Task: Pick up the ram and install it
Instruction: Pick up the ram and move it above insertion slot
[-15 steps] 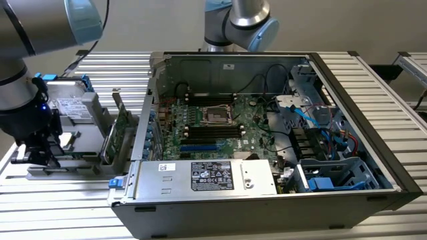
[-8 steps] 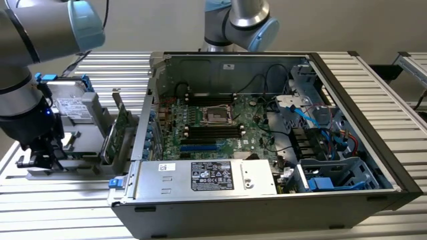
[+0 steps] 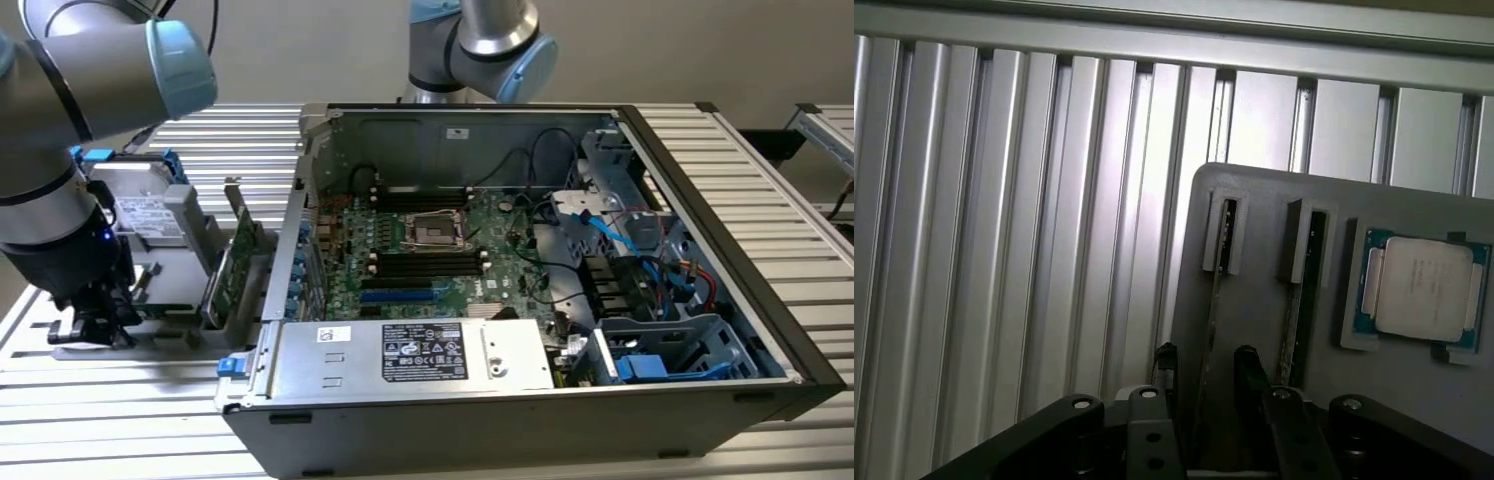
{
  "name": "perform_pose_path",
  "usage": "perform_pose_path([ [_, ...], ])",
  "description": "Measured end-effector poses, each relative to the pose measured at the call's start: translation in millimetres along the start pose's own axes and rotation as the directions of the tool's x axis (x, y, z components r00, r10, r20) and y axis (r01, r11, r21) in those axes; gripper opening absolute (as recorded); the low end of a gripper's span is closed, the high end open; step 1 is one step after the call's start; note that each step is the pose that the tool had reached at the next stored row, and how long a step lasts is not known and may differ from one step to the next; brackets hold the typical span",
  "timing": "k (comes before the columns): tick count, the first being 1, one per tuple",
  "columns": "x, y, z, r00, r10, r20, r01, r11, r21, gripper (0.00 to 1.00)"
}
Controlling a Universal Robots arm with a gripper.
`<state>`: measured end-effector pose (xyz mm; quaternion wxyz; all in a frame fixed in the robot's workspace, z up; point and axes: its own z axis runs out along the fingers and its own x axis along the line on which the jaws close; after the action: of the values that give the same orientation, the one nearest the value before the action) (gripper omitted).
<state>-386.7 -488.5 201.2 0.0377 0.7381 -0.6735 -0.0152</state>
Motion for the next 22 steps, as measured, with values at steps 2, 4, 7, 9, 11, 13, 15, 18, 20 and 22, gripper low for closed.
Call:
perform_pose_path([
  [2, 0.0, -2.1, 3.5, 1.0000, 0.000, 0.0001, 0.000, 1.0000, 0.0001, 0.36],
  [4, 0.0, -3.2, 6.5, 1.0000, 0.000, 0.0002, 0.000, 1.0000, 0.0002, 0.36],
  [7, 0.0, -3.3, 6.6, 1.0000, 0.000, 0.0000, 0.000, 1.0000, -0.0001, 0.36],
  [9, 0.1, -4.0, 6.8, 1.0000, -0.001, 0.0001, 0.001, 1.0000, 0.0002, 0.36],
  [11, 0.1, -5.2, 7.2, 1.0000, -0.001, 0.0001, 0.001, 1.0000, 0.0002, 0.36],
  [13, 0.1, -5.2, 7.2, 1.0000, 0.000, 0.0001, 0.000, 1.0000, 0.0002, 0.36],
  [15, 0.1, -5.2, 7.2, 1.0000, 0.000, 0.0000, 0.000, 1.0000, 0.0001, 0.36],
  [18, 0.1, -5.3, 7.2, 1.0000, 0.000, 0.0001, 0.000, 1.0000, 0.0001, 0.36],
  [20, 0.1, -5.3, 7.2, 1.0000, 0.000, 0.0001, 0.000, 1.0000, 0.0001, 0.36],
  [22, 0.1, -5.3, 7.2, 1.0000, 0.000, 0.0001, 0.000, 1.0000, 0.0001, 0.36],
])
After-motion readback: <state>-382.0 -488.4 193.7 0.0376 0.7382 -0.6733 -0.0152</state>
